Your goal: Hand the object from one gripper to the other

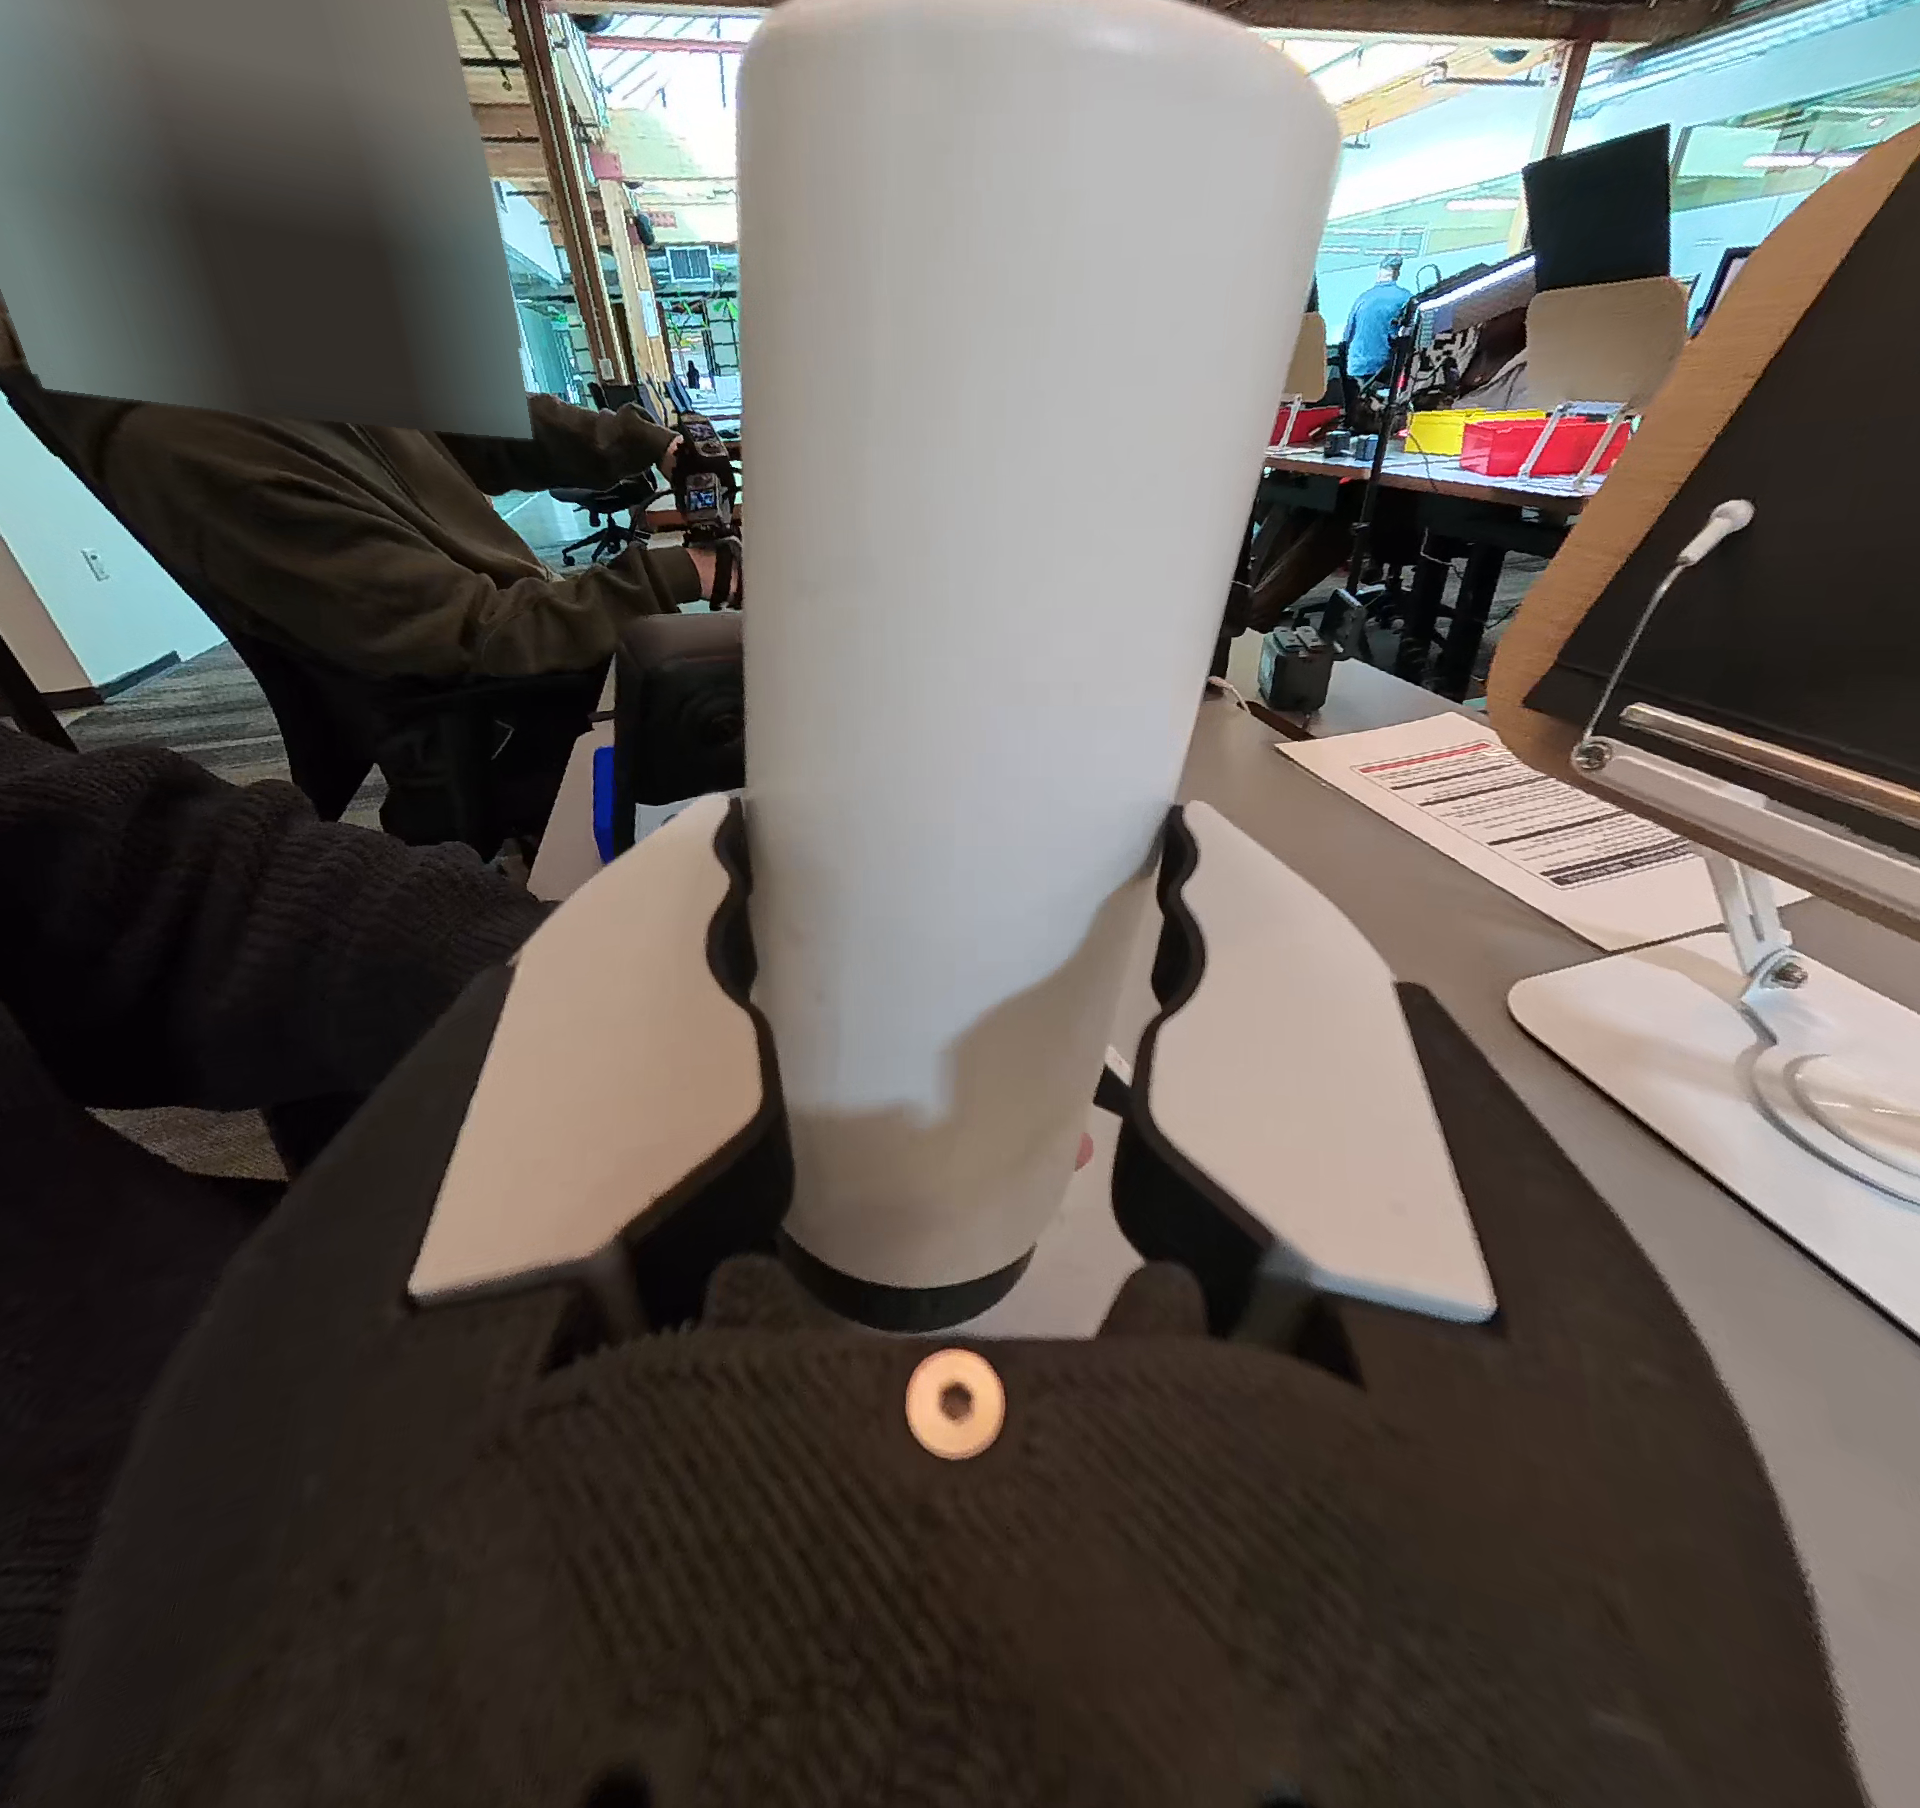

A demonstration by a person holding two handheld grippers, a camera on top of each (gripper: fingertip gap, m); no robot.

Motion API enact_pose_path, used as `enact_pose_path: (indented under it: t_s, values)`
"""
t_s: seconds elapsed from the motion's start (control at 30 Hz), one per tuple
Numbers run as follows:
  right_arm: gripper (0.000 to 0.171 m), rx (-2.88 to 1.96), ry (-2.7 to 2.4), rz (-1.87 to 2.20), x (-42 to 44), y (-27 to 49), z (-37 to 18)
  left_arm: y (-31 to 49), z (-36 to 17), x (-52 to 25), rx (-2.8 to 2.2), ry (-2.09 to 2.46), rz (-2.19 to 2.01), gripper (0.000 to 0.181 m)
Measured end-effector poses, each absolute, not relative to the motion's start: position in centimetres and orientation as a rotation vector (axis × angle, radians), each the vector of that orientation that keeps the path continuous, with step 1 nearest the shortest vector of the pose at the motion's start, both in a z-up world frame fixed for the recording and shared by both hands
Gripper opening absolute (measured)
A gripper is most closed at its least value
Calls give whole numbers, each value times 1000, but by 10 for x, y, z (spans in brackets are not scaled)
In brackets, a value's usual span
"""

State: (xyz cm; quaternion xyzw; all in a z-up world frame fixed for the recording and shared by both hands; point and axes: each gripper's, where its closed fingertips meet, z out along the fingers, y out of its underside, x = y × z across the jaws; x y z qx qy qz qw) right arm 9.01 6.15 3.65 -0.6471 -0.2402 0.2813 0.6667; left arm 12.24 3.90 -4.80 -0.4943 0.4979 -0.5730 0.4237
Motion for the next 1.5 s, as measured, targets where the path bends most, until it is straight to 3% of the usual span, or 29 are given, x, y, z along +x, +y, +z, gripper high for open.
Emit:
enact_pose_path:
  t_s: [0.3,0.47,1.13,1.37,1.5]
  values:
    - [76,-1466,-556,621,87,61,32,37,-53,123,-1238,1272,-1412,100]
    - [76,-1486,-579,616,80,62,24,36,-52,124,-1257,1278,-1429,113]
    - [76,-1453,-600,618,73,56,34,38,-38,118,-1199,1238,-1437,107]
    - [71,-1430,-490,589,106,59,46,55,-38,114,-1238,1217,-1383,106]
    - [70,-1492,-429,509,130,58,24,75,-34,107,-1254,1174,-1343,106]
